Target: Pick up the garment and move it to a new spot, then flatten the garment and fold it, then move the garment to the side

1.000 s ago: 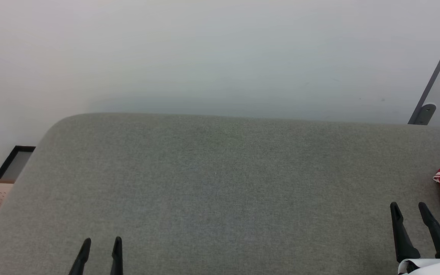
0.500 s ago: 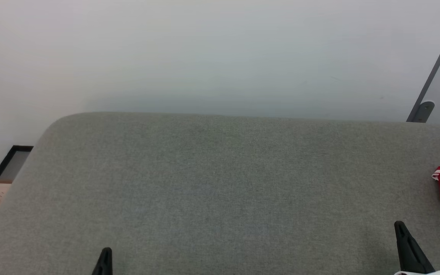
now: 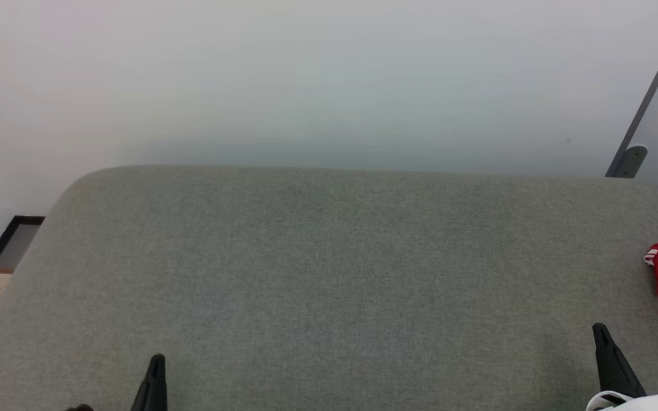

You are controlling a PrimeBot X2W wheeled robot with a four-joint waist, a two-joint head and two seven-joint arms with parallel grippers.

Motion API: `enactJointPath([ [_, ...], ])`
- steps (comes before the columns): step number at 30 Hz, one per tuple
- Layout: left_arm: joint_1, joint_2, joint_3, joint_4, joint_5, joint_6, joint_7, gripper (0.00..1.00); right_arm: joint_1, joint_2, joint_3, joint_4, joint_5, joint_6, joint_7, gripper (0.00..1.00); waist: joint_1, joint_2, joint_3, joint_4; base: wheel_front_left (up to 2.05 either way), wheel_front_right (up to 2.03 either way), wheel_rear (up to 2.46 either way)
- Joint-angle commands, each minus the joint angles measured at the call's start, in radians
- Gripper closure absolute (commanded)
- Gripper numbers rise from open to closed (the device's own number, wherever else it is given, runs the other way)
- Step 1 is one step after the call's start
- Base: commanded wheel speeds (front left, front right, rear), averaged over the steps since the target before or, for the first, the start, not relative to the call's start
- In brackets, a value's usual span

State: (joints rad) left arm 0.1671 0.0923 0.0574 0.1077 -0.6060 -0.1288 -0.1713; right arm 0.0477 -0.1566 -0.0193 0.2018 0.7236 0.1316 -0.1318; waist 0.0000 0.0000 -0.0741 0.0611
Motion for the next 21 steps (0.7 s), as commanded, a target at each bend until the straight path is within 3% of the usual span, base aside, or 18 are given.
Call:
enactJointPath([
  [1, -0.029, 0.003, 0.004, -0.008, -0.041, -0.001, 0.007, 1.0, -0.033, -0.001, -0.008, -0.011, 0.035, 0.0, 0.007, 1.0, 0.0, 0.0, 0.001, -0.001, 0.0, 0.0, 0.0],
  [21, -0.1, -0.004, 0.011, 0.03, -0.317, -0.001, 0.078, 1.0, -0.071, 0.028, -0.033, 0.003, 0.274, -0.001, 0.074, 1.0, 0.0, 0.0, 0.016, -0.013, 0.0, 0.0, 0.0],
])
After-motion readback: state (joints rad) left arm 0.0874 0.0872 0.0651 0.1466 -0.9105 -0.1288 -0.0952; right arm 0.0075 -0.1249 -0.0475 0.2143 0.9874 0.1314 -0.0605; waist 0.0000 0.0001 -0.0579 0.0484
